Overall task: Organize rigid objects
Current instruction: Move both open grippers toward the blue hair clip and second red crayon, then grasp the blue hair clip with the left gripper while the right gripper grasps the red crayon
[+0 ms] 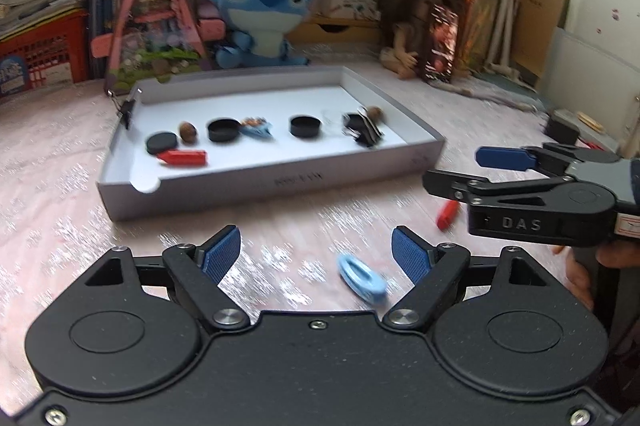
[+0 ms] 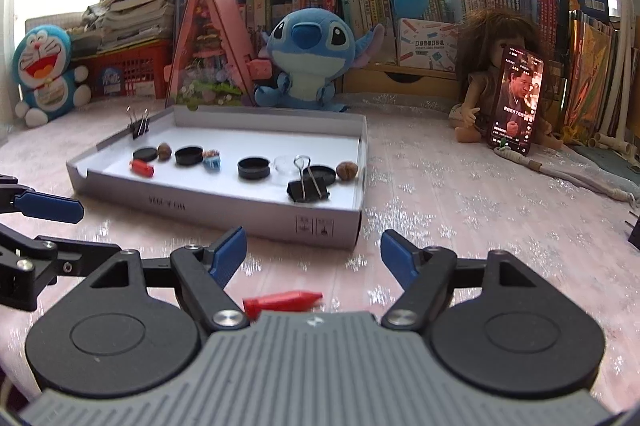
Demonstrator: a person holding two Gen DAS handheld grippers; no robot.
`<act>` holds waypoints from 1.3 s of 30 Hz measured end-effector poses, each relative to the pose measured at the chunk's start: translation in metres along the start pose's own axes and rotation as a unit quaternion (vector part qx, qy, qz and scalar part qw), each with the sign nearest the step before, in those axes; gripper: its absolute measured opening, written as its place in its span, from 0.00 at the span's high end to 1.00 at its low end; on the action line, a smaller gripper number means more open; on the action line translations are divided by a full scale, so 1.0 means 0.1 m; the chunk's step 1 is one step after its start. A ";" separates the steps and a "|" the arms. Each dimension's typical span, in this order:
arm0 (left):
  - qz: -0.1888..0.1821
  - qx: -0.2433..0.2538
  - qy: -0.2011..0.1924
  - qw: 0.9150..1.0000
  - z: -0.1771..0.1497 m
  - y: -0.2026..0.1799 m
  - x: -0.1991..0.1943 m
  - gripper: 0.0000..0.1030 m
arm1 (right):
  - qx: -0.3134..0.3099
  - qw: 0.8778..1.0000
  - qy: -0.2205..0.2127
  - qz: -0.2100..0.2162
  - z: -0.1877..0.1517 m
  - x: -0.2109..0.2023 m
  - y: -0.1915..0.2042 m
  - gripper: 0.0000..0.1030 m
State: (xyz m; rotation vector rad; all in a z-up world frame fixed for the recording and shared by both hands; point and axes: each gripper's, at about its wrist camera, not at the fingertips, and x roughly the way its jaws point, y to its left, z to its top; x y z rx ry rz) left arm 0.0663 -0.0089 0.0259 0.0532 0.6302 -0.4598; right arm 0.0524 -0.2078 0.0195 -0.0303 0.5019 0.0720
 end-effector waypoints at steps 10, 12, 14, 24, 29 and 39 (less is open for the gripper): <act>-0.027 0.015 0.016 0.999 -0.15 -0.15 0.01 0.32 | -0.013 1.000 0.012 0.004 -0.12 0.00 -0.01 0.19; -0.013 0.022 0.015 1.000 -0.17 -0.15 0.02 0.45 | -0.014 1.000 0.013 0.005 -0.13 0.01 -0.01 0.19; -0.002 0.026 0.014 1.000 -0.18 -0.13 0.01 0.56 | -0.017 1.000 0.014 0.006 -0.13 0.01 -0.01 0.19; 0.024 0.036 0.014 0.999 -0.21 0.06 -0.07 0.62 | -0.027 0.999 0.020 0.009 -0.15 0.03 0.03 0.19; 0.038 0.021 0.012 0.999 -0.20 0.12 -0.07 0.61 | -0.030 0.999 0.021 0.010 -0.15 0.03 0.04 0.19; 0.035 -0.012 0.002 0.999 -0.17 0.02 -0.03 0.52 | -0.089 0.993 0.045 0.056 -0.08 0.07 -0.01 0.19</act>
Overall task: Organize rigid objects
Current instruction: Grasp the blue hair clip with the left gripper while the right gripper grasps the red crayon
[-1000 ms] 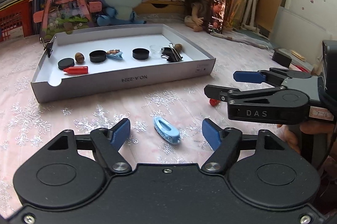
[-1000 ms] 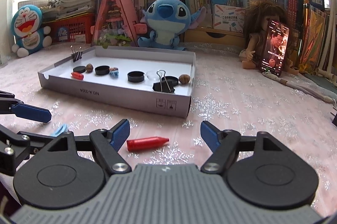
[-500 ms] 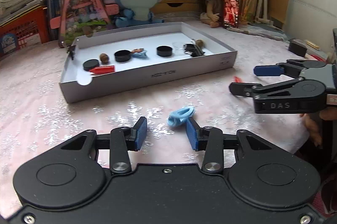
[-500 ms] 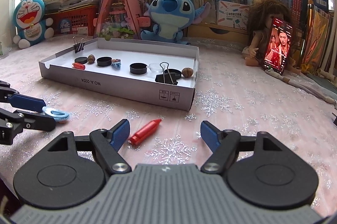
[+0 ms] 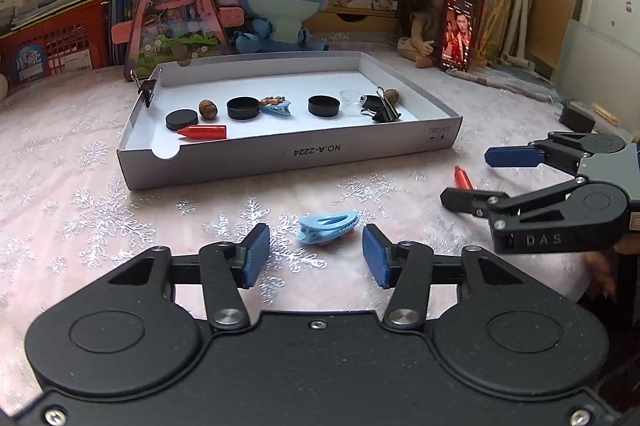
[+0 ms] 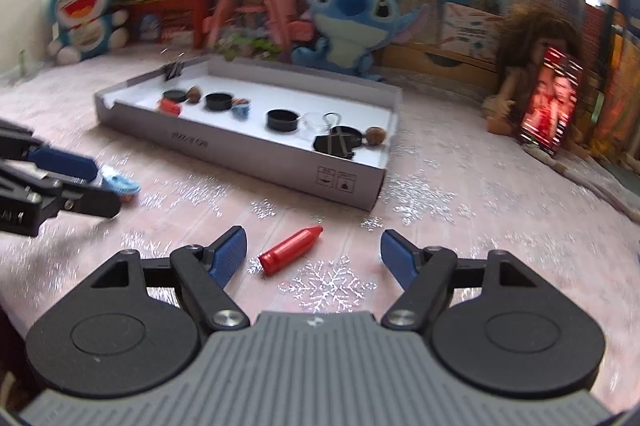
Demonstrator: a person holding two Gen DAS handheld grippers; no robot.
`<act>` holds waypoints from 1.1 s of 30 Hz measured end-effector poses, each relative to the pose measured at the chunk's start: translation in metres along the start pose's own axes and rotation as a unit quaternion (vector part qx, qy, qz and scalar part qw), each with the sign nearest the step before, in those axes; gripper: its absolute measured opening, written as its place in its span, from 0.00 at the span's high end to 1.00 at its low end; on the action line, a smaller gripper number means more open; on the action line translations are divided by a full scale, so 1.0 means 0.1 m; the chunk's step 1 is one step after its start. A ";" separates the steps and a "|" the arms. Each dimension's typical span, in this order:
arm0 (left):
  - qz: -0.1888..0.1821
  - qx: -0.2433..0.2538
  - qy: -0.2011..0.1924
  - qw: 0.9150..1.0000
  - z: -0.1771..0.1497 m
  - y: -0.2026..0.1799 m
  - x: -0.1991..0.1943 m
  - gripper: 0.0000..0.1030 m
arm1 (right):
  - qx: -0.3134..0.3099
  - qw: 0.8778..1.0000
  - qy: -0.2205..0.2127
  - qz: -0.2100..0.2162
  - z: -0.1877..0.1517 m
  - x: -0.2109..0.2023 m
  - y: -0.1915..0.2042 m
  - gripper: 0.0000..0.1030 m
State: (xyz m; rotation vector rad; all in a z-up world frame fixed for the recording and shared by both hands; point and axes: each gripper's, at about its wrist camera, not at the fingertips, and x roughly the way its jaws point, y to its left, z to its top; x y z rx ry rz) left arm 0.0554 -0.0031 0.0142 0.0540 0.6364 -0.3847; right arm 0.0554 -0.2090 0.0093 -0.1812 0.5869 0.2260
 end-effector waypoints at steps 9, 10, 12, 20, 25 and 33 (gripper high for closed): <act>0.012 -0.009 -0.011 1.000 0.00 -0.10 0.06 0.52 | -0.015 0.999 0.015 0.044 0.01 -0.04 -0.16 0.19; 0.013 -0.006 -0.011 1.000 -0.01 -0.11 0.06 0.53 | -0.015 0.999 0.015 0.046 -0.01 -0.08 -0.18 0.19; 0.016 -0.002 -0.012 1.000 -0.01 -0.11 0.06 0.53 | -0.014 0.999 0.013 0.048 -0.03 -0.14 -0.22 0.19; 0.027 0.002 -0.012 1.000 -0.03 -0.08 0.06 0.53 | -0.021 0.999 0.019 -0.022 -0.07 -0.14 -0.23 0.19; 0.032 0.001 -0.013 0.999 -0.04 -0.07 0.06 0.53 | 0.004 1.000 0.015 -0.012 -0.03 -0.09 -0.14 0.19; 0.041 -0.009 -0.016 0.999 -0.04 -0.03 0.06 0.54 | 0.054 0.998 0.014 -0.023 0.01 0.02 0.06 0.26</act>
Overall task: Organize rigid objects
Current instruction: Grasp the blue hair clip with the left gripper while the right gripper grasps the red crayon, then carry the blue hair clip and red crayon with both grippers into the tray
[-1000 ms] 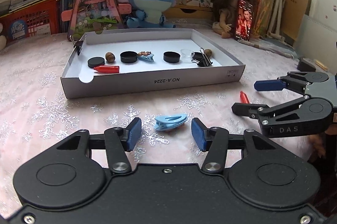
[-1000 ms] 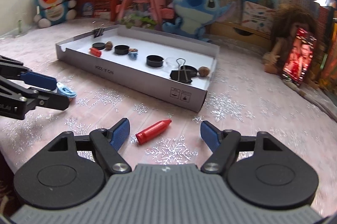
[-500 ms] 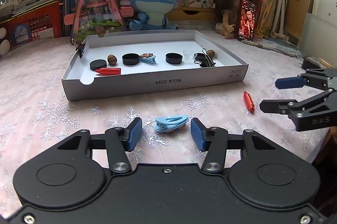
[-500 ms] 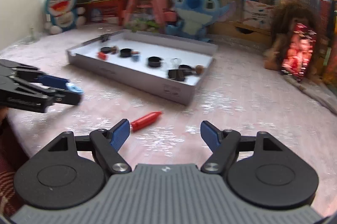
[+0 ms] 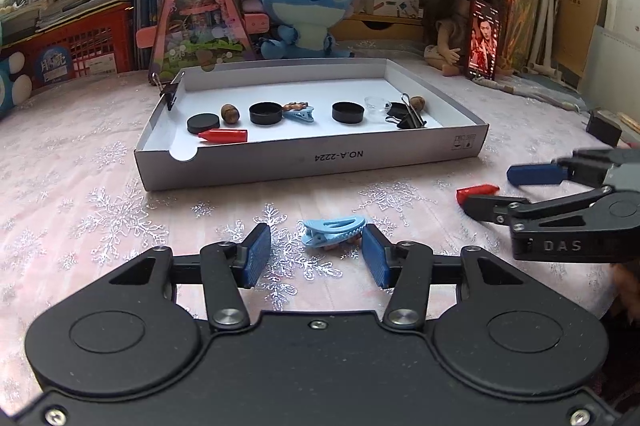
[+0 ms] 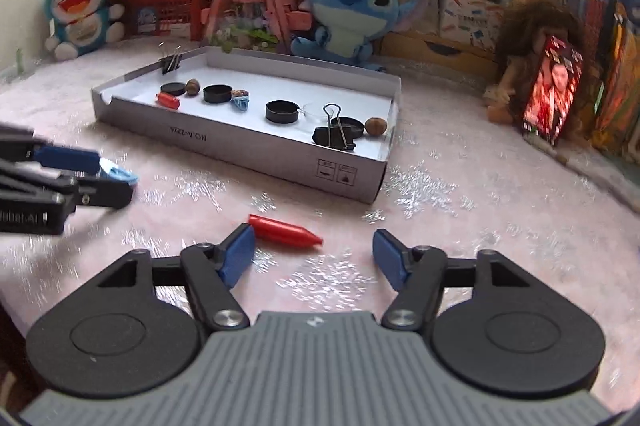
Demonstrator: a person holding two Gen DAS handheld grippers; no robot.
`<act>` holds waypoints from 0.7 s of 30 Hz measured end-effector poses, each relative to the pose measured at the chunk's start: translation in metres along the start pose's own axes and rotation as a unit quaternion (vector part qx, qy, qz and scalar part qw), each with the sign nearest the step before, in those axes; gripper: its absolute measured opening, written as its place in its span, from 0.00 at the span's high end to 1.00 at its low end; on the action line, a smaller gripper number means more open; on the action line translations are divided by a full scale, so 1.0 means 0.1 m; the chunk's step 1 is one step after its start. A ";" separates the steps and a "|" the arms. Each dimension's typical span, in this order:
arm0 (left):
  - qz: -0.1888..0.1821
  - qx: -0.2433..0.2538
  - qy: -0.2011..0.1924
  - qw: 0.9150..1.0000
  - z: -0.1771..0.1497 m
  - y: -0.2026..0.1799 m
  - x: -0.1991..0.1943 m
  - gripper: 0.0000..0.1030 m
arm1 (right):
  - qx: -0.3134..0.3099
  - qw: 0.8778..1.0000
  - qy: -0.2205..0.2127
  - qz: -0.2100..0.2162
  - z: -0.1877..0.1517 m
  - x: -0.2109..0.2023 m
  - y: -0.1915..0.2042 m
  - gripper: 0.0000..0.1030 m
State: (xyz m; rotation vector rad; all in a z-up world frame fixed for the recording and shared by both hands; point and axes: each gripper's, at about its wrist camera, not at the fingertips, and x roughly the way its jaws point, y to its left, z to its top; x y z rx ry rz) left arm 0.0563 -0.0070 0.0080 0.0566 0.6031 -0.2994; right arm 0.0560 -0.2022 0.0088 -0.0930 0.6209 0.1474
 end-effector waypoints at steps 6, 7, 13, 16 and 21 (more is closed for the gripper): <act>0.004 -0.011 -0.004 1.000 0.00 -0.04 0.02 0.53 | 0.080 0.996 -0.019 -0.034 -0.06 -0.04 0.09 0.27; 0.004 -0.010 -0.004 1.000 0.00 -0.04 0.02 0.53 | 0.088 0.995 -0.024 -0.037 -0.07 -0.04 0.12 0.27; 0.012 -0.015 -0.008 1.000 0.01 -0.10 0.07 0.53 | 0.109 0.990 -0.040 -0.079 -0.08 0.00 0.26 0.27; 0.020 -0.013 -0.015 1.000 -0.02 -0.14 0.09 0.56 | 0.116 0.987 -0.047 -0.096 -0.10 0.01 0.30 0.27; 0.027 -0.007 -0.022 0.999 -0.03 -0.18 0.09 0.66 | 0.109 0.987 -0.049 -0.112 -0.10 0.02 0.37 0.47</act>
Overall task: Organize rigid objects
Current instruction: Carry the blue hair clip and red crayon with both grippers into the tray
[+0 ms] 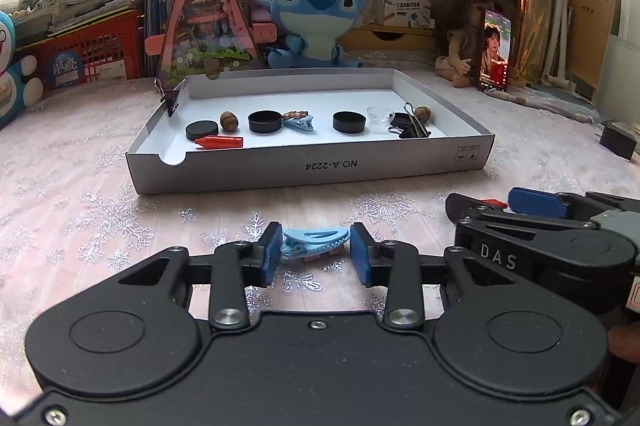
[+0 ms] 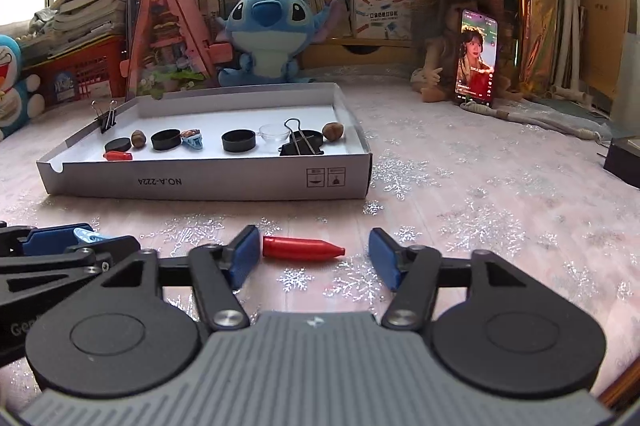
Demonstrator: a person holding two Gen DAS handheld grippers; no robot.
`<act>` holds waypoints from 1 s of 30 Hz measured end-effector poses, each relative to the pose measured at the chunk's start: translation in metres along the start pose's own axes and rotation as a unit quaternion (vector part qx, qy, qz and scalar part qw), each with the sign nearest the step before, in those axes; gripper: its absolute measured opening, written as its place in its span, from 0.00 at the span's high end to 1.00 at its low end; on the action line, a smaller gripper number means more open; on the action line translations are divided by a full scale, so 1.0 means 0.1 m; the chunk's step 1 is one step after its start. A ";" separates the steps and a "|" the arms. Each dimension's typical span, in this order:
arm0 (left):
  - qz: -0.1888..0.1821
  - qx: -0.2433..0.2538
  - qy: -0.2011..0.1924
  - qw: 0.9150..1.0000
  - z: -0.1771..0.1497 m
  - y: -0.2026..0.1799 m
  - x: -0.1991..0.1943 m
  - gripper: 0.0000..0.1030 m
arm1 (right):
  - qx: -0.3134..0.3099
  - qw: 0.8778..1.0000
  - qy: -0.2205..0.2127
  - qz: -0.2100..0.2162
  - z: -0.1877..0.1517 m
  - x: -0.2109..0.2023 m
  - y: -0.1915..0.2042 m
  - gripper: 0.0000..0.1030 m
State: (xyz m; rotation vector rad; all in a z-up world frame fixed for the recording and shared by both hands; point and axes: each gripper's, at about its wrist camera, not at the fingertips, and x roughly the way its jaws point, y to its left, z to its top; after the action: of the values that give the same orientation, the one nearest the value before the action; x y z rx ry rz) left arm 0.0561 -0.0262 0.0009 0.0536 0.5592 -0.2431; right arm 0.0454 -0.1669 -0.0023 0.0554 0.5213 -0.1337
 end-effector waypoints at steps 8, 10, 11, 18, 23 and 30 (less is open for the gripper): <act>-0.005 -0.008 0.003 1.000 0.03 0.03 -0.01 0.67 | 0.008 1.000 -0.004 0.023 0.03 -0.04 -0.01 0.53; -0.006 -0.009 0.002 1.000 0.05 0.05 -0.03 0.67 | 0.005 1.000 -0.008 0.025 0.04 -0.06 -0.01 0.53; -0.006 -0.008 0.001 1.000 0.06 0.05 -0.03 0.67 | 0.004 1.000 -0.011 0.026 0.05 -0.07 0.00 0.53; -0.008 -0.012 -0.013 1.000 0.20 0.14 -0.10 0.67 | 0.000 0.999 -0.029 0.031 0.16 -0.11 0.00 0.53; 0.001 -0.015 -0.027 1.000 0.35 0.27 -0.10 0.67 | -0.002 0.999 -0.039 0.035 0.27 -0.09 -0.01 0.53; 0.011 -0.019 -0.048 0.999 0.58 0.41 -0.06 0.67 | -0.005 0.998 -0.049 0.042 0.44 -0.03 0.00 0.53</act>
State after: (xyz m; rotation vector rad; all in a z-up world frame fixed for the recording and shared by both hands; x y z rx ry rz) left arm 0.0914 0.0082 0.0530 0.0107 0.4683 -0.2114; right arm 0.0645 -0.1700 0.0376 0.0613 0.4217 -0.0516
